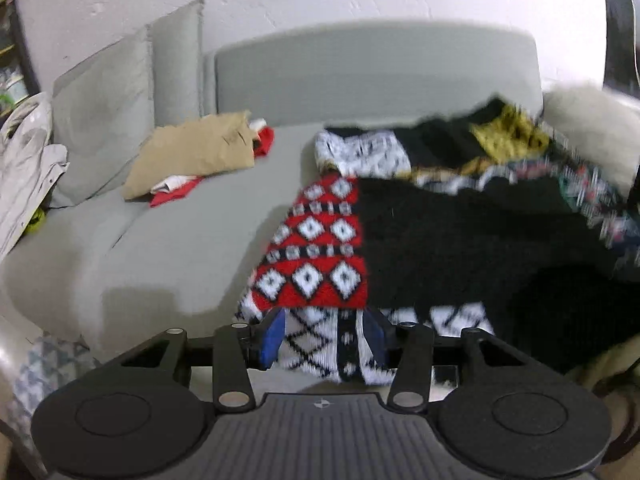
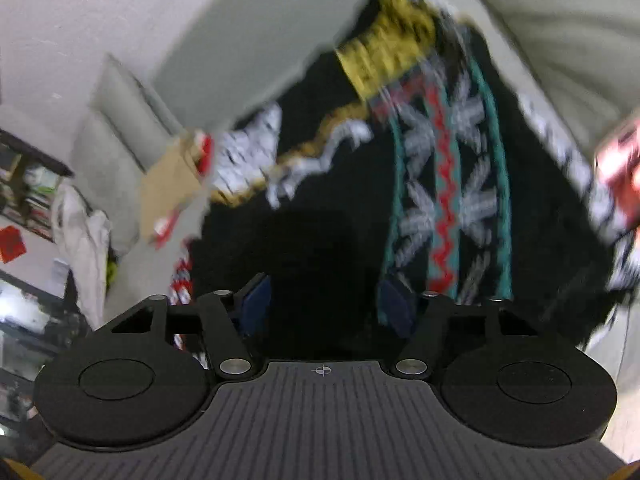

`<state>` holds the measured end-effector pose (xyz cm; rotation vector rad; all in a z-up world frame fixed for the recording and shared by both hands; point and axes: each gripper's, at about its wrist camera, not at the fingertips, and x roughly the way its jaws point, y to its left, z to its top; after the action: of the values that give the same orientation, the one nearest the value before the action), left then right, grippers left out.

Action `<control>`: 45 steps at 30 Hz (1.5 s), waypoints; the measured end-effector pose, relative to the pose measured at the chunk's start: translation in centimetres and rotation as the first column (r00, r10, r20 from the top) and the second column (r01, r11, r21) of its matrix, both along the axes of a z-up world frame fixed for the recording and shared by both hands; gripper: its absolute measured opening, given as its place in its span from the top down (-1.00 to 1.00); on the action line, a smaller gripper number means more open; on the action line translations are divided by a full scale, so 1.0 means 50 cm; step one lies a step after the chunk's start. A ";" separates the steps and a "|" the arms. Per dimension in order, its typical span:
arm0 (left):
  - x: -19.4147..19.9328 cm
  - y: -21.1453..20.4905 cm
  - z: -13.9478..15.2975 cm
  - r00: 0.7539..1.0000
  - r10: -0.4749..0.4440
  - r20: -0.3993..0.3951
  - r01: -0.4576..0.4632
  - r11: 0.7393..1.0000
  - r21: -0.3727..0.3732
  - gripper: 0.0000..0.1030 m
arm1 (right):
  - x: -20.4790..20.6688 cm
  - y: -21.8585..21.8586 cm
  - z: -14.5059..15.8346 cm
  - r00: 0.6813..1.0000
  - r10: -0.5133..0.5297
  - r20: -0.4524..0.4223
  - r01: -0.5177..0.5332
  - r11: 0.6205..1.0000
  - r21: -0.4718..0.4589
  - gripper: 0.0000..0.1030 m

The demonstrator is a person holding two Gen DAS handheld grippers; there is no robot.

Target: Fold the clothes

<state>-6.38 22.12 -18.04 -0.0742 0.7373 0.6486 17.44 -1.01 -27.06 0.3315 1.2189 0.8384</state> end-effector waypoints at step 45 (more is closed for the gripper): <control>-0.020 0.023 0.056 0.969 -0.079 0.233 0.101 0.991 -0.083 0.16 | -0.010 -0.075 0.072 0.943 -0.116 0.311 0.166 0.976 -0.139 -0.04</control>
<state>-7.41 23.26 -15.25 -0.1981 0.5441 0.5080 16.94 -4.76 -23.44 0.1480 0.9583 0.6321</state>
